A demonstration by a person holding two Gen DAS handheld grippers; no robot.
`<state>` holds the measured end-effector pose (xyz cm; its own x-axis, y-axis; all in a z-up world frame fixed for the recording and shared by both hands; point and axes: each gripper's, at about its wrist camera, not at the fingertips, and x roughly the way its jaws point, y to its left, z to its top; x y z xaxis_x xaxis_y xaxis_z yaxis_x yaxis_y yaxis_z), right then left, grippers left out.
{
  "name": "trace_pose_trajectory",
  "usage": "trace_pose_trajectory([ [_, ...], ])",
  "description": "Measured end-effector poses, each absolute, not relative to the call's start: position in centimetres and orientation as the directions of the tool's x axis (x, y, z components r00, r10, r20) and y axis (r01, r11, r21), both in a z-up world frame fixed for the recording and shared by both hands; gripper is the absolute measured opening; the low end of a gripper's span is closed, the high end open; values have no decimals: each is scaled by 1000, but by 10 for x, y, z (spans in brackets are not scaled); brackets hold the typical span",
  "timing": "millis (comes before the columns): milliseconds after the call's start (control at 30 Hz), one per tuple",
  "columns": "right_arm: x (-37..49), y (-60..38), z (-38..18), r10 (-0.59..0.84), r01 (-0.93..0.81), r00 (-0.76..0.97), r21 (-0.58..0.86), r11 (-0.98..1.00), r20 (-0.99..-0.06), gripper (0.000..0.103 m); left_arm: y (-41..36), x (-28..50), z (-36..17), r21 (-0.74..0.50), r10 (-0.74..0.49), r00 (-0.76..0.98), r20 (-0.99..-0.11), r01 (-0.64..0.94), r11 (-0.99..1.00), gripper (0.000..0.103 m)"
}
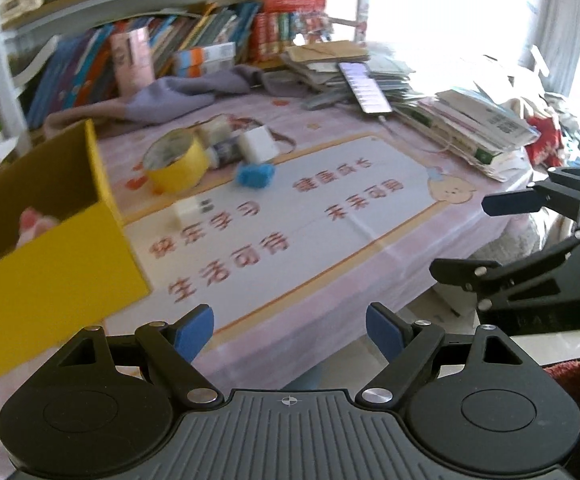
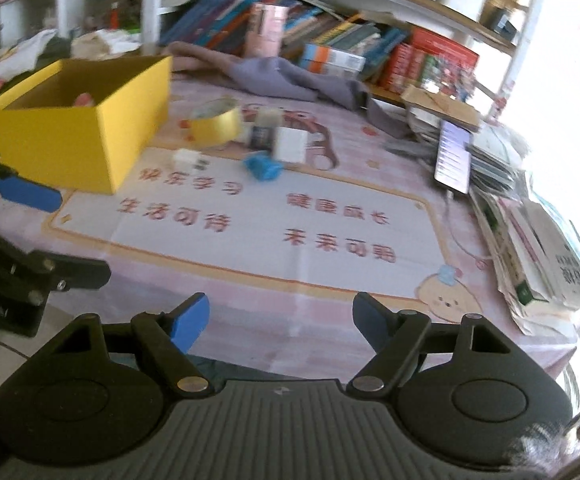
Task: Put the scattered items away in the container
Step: 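Withdraw both tools from the box and move back toward the remaining items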
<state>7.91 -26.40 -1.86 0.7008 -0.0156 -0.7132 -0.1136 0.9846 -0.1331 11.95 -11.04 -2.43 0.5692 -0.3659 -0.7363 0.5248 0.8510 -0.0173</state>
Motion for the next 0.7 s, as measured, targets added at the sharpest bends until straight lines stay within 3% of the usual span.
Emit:
trace_pose_trajectory([
  [300, 103, -294, -22, -18, -92, 696, -114, 989, -718, 77, -140, 148, -30, -19, -368, 558, -744, 533, 846, 86],
  [467, 123, -314, -28, -3, -96, 682, -93, 991, -731, 69, -159, 170, -39, -24, -360, 544, -758, 528, 849, 86],
  [700, 167, -358, -37, 61, -129, 651, -31, 991, -757, 69, -196, 210, -41, -4, -306, 557, -772, 477, 879, 86],
])
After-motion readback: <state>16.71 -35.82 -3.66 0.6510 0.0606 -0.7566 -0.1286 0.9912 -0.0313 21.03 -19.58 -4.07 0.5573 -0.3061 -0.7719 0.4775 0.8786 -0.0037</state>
